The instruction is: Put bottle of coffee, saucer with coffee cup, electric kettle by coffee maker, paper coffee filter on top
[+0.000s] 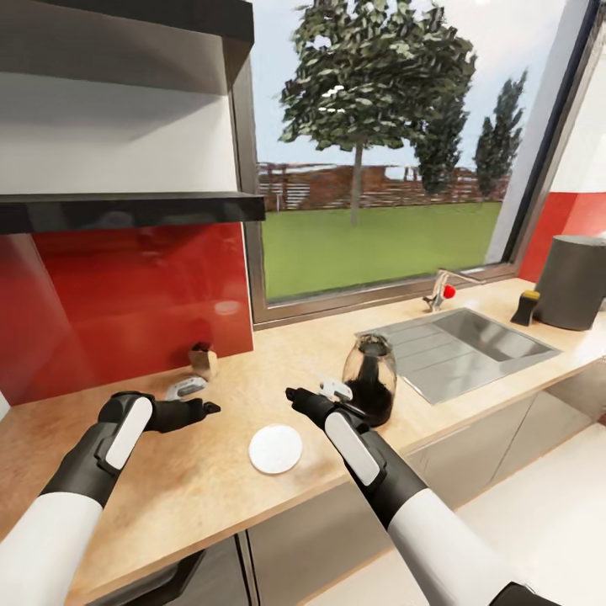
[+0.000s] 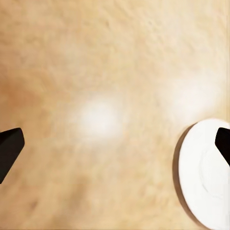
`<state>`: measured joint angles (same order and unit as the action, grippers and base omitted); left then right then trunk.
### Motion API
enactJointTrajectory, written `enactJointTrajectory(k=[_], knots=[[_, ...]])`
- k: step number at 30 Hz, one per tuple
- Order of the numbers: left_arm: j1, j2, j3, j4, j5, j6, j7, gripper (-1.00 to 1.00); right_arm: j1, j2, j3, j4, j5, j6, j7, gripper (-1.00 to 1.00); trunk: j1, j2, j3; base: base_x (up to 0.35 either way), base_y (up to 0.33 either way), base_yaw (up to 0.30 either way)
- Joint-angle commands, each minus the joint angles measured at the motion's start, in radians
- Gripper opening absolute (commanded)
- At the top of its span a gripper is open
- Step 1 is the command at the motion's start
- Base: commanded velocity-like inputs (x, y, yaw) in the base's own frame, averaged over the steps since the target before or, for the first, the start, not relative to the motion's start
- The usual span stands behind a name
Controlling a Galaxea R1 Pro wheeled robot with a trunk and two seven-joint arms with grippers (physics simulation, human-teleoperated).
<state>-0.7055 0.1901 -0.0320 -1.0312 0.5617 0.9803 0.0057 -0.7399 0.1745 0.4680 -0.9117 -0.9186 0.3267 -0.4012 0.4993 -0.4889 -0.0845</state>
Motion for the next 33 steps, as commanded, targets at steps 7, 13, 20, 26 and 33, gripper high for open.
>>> enactJointTrajectory(k=[7,13,20,26,33], knots=[[0.014,-0.003,-0.003,-0.001,0.003,0.003,0.000,1.00,0.015,0.000,0.002,0.036,-0.006,0.001,-0.006,1.00,0.001,-0.002,-0.004,0.000,0.002,-0.105],[0.017,-0.006,-0.005,-0.001,0.002,0.004,-0.001,1.00,0.018,0.000,0.003,0.077,-0.006,0.000,0.027,1.00,0.001,-0.002,-0.005,0.000,0.000,-0.133],[0.041,-0.009,-0.008,-0.001,0.003,0.004,-0.003,1.00,0.038,0.000,0.000,0.119,-0.006,0.001,0.174,1.00,0.001,-0.002,-0.007,0.000,0.000,-0.183],[0.056,-0.011,-0.013,-0.001,0.028,0.003,-0.038,1.00,0.039,0.000,-0.004,0.257,-0.006,0.002,0.410,1.00,0.001,-0.002,-0.007,0.000,0.000,-0.009],[0.060,-0.011,-0.015,-0.001,0.027,-0.002,-0.136,1.00,0.039,0.000,-0.004,0.307,-0.006,0.002,0.486,1.00,0.001,-0.002,-0.007,0.000,0.000,0.000]])
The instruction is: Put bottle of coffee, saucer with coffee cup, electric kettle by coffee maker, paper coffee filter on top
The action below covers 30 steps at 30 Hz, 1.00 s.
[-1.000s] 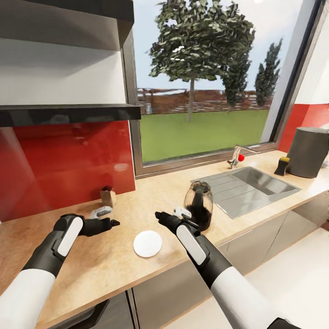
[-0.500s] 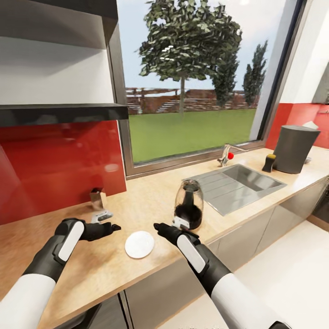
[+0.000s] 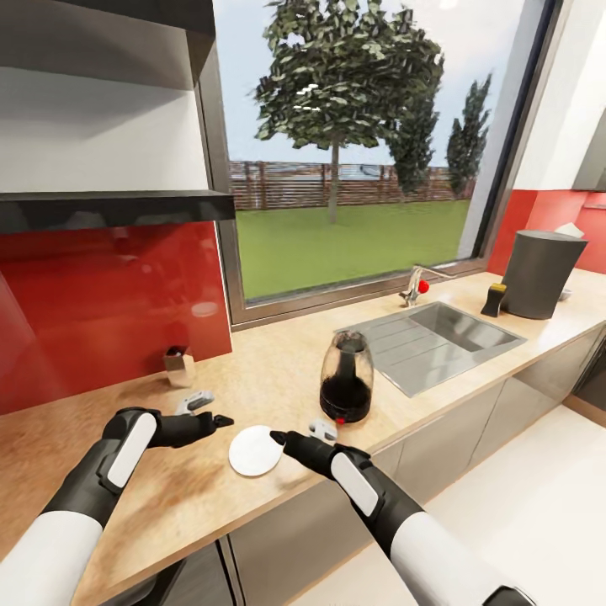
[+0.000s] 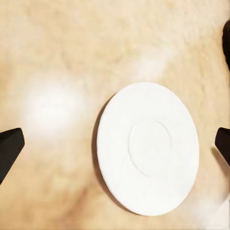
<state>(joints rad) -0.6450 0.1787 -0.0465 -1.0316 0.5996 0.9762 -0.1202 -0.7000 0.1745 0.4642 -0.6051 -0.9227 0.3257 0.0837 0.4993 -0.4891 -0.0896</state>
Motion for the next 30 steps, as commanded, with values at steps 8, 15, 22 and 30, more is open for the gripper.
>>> enactJointTrajectory(k=[8,15,22,30], knots=[[0.010,0.000,-0.001,0.002,-0.007,0.003,-0.015,1.00,-0.001,0.000,-0.001,0.022,-0.002,0.003,0.003,1.00,0.001,-0.002,-0.002,0.000,0.000,0.000],[0.040,-0.004,-0.002,0.027,0.010,0.032,-0.017,1.00,0.026,0.000,0.025,0.027,-0.028,0.010,0.020,1.00,0.001,-0.002,-0.002,0.000,0.000,0.000],[0.051,-0.003,0.008,0.054,0.027,0.053,-0.018,1.00,0.058,0.000,0.024,0.042,-0.076,0.025,0.046,1.00,0.001,-0.002,-0.002,0.000,0.000,0.000],[0.039,0.000,0.004,0.068,0.073,0.056,-0.017,1.00,0.060,0.000,0.031,0.036,-0.134,0.042,0.024,1.00,0.001,-0.002,-0.002,0.000,0.000,0.000]])
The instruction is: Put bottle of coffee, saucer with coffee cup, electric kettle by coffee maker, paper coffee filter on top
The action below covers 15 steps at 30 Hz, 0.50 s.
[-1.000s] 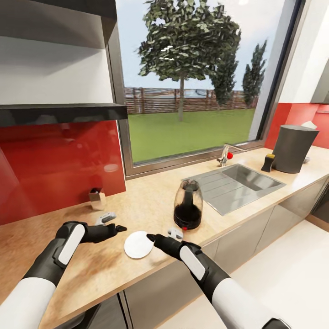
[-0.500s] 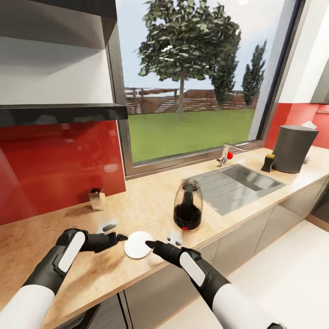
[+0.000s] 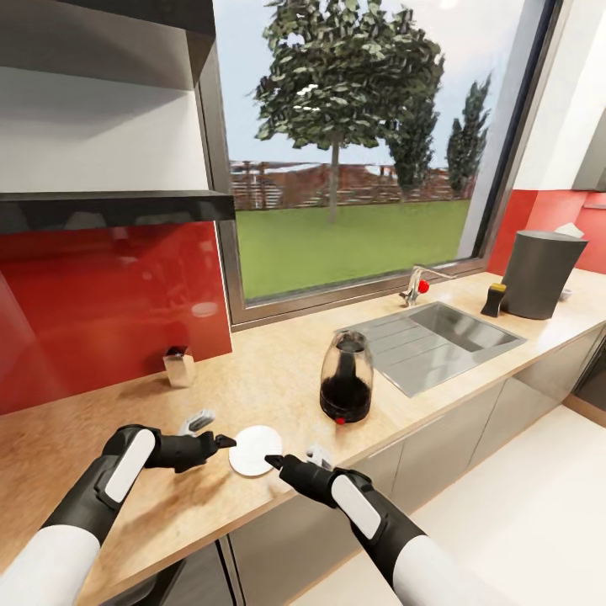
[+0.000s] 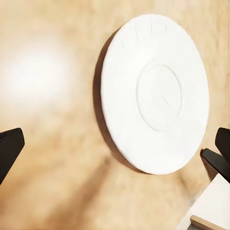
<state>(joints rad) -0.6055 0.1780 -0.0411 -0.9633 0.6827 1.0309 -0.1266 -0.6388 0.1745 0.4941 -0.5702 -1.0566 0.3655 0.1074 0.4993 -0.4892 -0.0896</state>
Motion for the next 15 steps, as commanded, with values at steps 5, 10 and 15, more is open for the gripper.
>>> enactJointTrajectory(k=[5,10,15], knots=[[-0.023,0.001,-0.002,0.025,0.018,0.002,-0.009,1.00,-0.001,0.000,0.025,-0.026,-0.008,0.003,-0.024,1.00,0.001,-0.002,-0.002,0.000,0.000,0.000],[-0.051,-0.002,-0.001,0.053,0.048,0.001,-0.007,1.00,-0.001,0.000,0.047,-0.038,-0.008,0.003,-0.047,1.00,0.001,-0.002,-0.002,0.000,0.000,0.000],[-0.079,0.005,0.000,0.077,0.082,0.001,-0.003,1.00,-0.001,0.000,0.049,-0.045,-0.008,0.003,-0.131,1.00,0.001,-0.002,-0.002,0.000,0.000,0.000]])
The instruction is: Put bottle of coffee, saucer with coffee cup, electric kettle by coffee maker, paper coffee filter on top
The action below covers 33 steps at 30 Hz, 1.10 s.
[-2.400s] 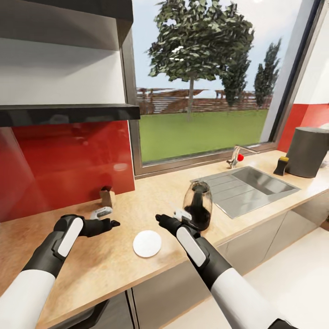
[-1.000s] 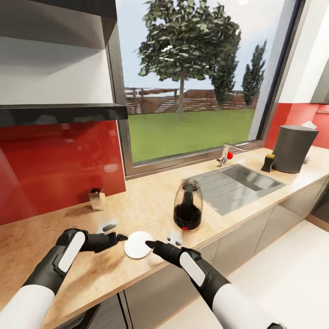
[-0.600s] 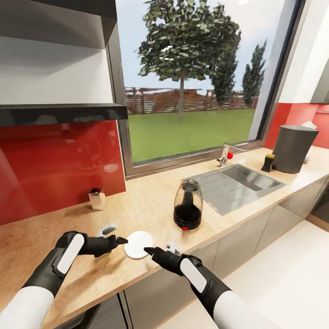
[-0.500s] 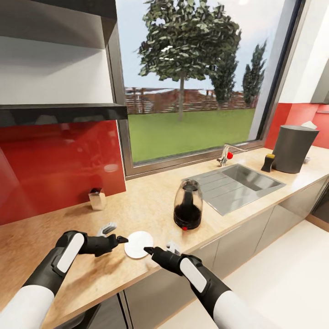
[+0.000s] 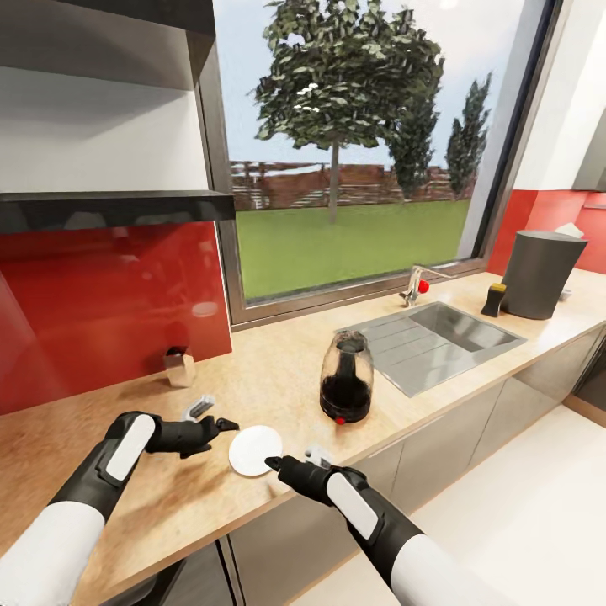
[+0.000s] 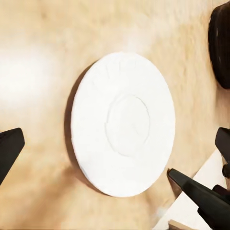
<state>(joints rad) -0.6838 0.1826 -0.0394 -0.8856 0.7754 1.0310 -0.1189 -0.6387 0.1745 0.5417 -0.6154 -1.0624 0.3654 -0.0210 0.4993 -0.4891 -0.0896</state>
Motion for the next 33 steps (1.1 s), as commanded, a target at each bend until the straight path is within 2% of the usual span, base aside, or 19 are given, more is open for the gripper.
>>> enactJointTrajectory(k=[1,6,13,25,33], knots=[[-0.002,0.003,-0.001,-0.001,-0.011,0.001,-0.009,1.00,-0.001,0.000,0.001,-0.001,-0.003,0.003,-0.006,1.00,0.001,-0.002,-0.002,0.000,0.000,0.000],[0.001,0.002,-0.001,0.009,-0.011,0.000,-0.006,1.00,-0.001,0.000,0.001,-0.001,-0.004,0.003,-0.008,1.00,0.001,-0.002,-0.002,0.032,0.000,0.000],[0.008,-0.001,-0.001,0.014,-0.012,0.000,-0.005,1.00,0.000,0.000,0.001,0.000,-0.004,0.003,-0.008,1.00,0.001,-0.002,-0.002,0.254,0.000,0.000],[0.012,0.004,0.001,0.014,-0.012,0.000,-0.005,1.00,0.002,0.000,0.001,0.003,-0.013,0.003,-0.008,1.00,0.001,-0.002,-0.002,0.119,0.000,0.000],[0.013,0.007,0.001,0.016,-0.013,0.000,-0.005,1.00,0.007,0.000,0.001,0.005,-0.015,0.003,-0.009,1.00,0.001,-0.002,-0.002,0.031,0.000,0.000]])
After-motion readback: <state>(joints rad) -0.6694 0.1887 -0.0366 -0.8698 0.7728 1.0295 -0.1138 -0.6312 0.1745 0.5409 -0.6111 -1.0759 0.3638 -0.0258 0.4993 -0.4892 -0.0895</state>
